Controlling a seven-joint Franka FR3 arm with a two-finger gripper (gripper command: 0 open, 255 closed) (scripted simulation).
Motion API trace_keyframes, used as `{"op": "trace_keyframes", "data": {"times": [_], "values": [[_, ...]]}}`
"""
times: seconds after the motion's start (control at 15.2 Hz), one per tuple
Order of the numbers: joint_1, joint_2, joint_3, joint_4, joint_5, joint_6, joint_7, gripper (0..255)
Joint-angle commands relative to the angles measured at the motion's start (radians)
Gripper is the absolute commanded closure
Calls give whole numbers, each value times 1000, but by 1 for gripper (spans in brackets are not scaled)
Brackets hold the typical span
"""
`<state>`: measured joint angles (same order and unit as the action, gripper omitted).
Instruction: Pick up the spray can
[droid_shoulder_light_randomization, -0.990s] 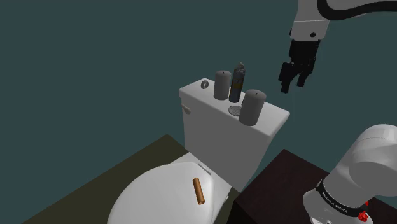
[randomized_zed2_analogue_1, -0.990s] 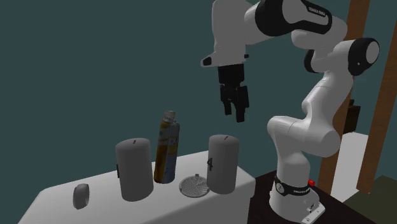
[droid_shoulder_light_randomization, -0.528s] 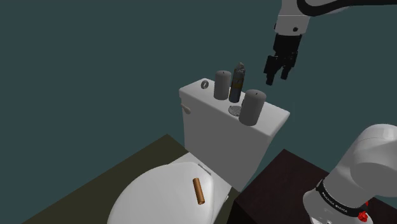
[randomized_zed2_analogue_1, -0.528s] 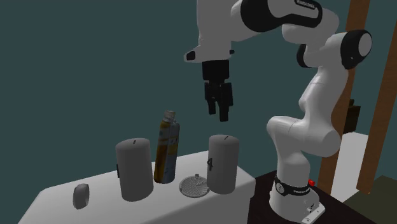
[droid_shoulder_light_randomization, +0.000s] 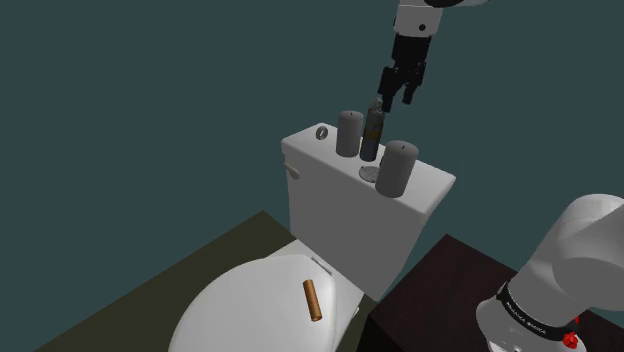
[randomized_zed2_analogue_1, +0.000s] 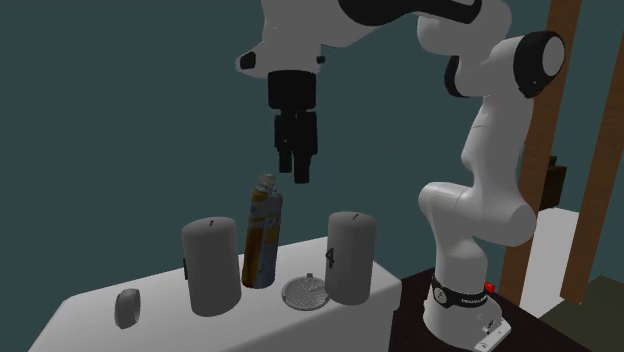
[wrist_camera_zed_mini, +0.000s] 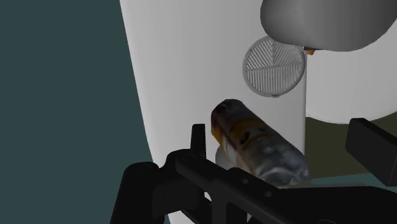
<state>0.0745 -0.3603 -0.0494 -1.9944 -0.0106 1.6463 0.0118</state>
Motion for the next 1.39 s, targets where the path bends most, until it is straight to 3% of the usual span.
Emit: {"op": "trace_keyframes", "data": {"times": [0.0, 0.13, 0.73, 0.79, 1.32], "values": [[9, 70, 1, 83, 4, 8, -20, 0], [14, 115, 3, 139, 6, 12, -34, 0], [14, 101, 3, 22, 6, 115, -34, 0], [14, 101, 3, 23, 6, 114, -34, 255], [13, 98, 3, 18, 5, 115, -34, 255]]}}
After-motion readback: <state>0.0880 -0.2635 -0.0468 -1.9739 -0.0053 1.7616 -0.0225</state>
